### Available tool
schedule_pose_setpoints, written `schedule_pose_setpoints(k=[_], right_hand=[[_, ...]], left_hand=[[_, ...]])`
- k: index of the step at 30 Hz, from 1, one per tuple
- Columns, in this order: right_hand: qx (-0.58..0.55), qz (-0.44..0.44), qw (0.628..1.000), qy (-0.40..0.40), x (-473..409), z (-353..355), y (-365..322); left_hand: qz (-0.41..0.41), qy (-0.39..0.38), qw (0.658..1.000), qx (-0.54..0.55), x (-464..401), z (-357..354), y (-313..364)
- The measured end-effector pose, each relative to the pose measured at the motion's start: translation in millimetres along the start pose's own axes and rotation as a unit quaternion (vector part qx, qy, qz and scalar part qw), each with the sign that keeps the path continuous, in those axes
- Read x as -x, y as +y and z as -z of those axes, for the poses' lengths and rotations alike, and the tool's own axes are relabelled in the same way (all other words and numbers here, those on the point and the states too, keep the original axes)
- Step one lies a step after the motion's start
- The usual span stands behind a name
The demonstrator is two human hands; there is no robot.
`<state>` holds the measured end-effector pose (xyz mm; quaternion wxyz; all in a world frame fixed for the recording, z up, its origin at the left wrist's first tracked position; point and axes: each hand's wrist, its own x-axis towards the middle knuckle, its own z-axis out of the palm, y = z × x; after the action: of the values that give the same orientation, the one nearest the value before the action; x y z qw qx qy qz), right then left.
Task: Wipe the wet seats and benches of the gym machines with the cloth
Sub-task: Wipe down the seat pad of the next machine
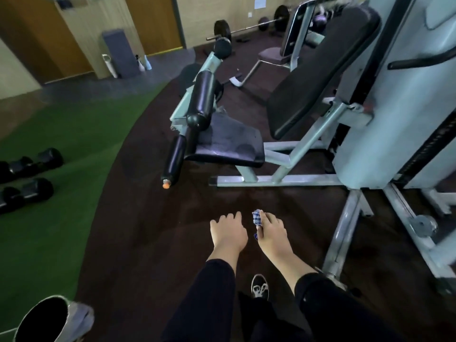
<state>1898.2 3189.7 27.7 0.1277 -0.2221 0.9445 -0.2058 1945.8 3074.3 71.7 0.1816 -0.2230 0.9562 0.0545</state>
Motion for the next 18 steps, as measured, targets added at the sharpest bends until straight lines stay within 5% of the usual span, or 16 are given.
schedule_pose_setpoints(k=[18], right_hand=[[-0.031,-0.010,0.999,0.006,-288,20,1]], left_hand=[[-0.011,-0.037,0.999,0.019,-278,92,0]])
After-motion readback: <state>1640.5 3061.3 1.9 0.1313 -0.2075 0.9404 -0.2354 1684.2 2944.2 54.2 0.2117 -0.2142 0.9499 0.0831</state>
